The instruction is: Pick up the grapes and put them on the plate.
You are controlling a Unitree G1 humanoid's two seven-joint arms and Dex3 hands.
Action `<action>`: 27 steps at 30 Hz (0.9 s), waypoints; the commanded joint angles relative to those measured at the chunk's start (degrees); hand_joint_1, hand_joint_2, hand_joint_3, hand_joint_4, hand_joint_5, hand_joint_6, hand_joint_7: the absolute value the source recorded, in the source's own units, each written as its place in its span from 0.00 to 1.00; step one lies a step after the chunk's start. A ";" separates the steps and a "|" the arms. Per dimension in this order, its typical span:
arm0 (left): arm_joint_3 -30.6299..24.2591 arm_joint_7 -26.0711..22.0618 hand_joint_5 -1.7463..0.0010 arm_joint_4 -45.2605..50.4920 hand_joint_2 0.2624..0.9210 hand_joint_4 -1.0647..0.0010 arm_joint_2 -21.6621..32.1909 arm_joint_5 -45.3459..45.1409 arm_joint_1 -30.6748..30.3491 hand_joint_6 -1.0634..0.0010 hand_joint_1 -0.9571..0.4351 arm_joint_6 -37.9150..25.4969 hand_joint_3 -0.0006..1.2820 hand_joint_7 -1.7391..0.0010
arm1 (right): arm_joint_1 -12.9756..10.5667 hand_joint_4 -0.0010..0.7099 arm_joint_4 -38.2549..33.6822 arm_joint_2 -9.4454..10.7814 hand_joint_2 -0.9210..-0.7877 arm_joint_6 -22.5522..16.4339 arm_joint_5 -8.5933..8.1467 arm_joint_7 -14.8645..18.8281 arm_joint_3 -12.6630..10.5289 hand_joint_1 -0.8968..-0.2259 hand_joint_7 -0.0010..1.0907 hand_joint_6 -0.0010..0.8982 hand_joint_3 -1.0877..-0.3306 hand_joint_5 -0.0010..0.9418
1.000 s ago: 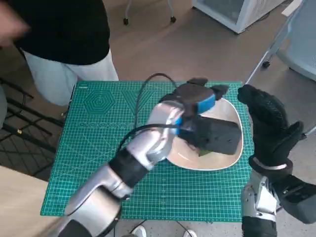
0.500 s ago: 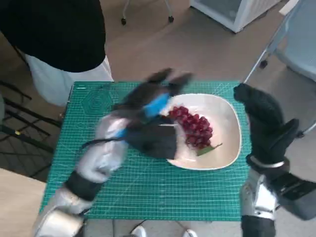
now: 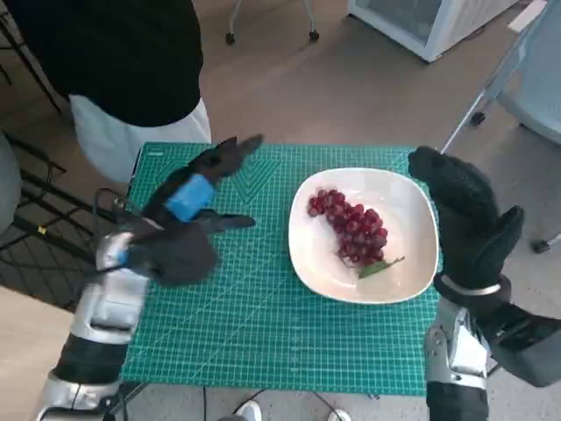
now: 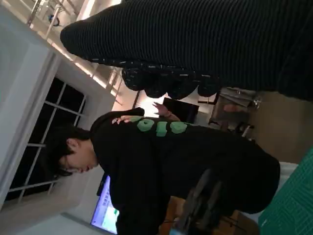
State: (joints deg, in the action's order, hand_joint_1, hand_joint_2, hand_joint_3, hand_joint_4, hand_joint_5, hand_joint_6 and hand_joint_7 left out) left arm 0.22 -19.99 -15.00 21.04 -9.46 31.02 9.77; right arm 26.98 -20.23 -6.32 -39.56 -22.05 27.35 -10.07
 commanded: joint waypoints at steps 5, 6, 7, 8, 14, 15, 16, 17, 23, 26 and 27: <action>-11.25 -6.31 1.00 -15.29 1.00 0.89 -17.39 27.03 -1.60 0.81 0.34 20.60 0.21 0.98 | -0.37 0.44 -0.03 0.58 0.00 2.10 0.50 -0.23 1.03 0.63 0.30 0.18 0.72 0.01; -11.14 -7.27 1.00 -15.65 1.00 0.89 -17.22 27.39 -1.81 0.82 0.33 20.48 0.23 0.99 | -0.33 0.44 -0.02 0.58 0.00 2.19 0.44 -0.17 1.12 0.63 0.30 0.18 0.72 0.01; -11.09 -8.05 1.00 -16.15 1.00 0.90 -17.13 27.67 -1.92 0.83 0.32 20.65 0.24 0.99 | -0.30 0.44 -0.02 0.57 0.00 2.26 0.41 -0.11 1.21 0.63 0.30 0.18 0.72 0.01; -11.08 -8.72 1.00 -16.75 1.00 0.90 -17.10 27.94 -1.95 0.83 0.32 21.01 0.25 0.99 | -0.28 0.44 0.00 0.57 0.00 2.32 0.39 -0.08 1.29 0.63 0.30 0.18 0.72 0.01; -11.59 -10.81 1.00 -20.69 1.00 0.92 -17.99 29.14 -1.54 0.86 0.28 24.90 0.27 1.00 | -0.24 0.44 0.12 0.45 0.00 2.76 0.49 0.02 1.61 0.62 0.31 0.17 0.71 0.01; -11.62 -11.05 1.00 -21.22 1.00 0.92 -18.08 29.11 -1.43 0.86 0.27 25.61 0.27 1.00 | -0.24 0.44 0.08 0.41 0.00 2.82 0.45 0.11 1.61 0.62 0.32 0.17 0.71 0.01; -11.65 -11.29 1.00 -21.69 1.00 0.92 -18.17 29.09 -1.33 0.86 0.27 26.22 0.27 1.00 | -0.22 0.44 0.03 0.37 0.00 2.86 0.39 0.21 1.60 0.62 0.32 0.17 0.71 0.01; -11.69 -11.55 1.00 -22.04 1.00 0.92 -18.27 29.18 -1.26 0.86 0.26 26.60 0.27 1.00 | -0.20 0.44 -0.05 0.32 0.00 2.88 0.34 0.31 1.59 0.62 0.32 0.17 0.71 0.01; -12.02 -12.25 1.00 -23.05 1.00 0.91 -18.87 29.75 -1.09 0.87 0.25 27.56 0.28 1.00 | -0.07 0.44 -0.72 0.07 0.00 2.65 0.41 0.74 1.48 0.61 0.33 0.16 0.71 0.01; -12.16 -12.24 1.00 -23.30 1.00 0.91 -19.06 29.92 -1.03 0.87 0.25 28.14 0.29 1.00 | 0.02 0.44 -1.16 -0.04 0.00 2.46 0.47 0.92 1.43 0.61 0.33 0.15 0.71 0.00; -12.20 -12.17 1.00 -23.32 1.00 0.91 -19.14 29.97 -1.01 0.88 0.26 28.26 0.29 1.00 | 0.07 0.44 -1.35 -0.07 0.00 2.38 0.49 0.99 1.42 0.61 0.34 0.15 0.71 0.00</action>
State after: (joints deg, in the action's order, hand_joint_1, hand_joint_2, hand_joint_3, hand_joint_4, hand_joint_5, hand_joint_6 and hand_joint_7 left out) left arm -11.65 -32.00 -37.56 2.08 20.17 29.93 36.82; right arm 27.45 -20.45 -6.35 -37.49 -22.03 27.75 -8.67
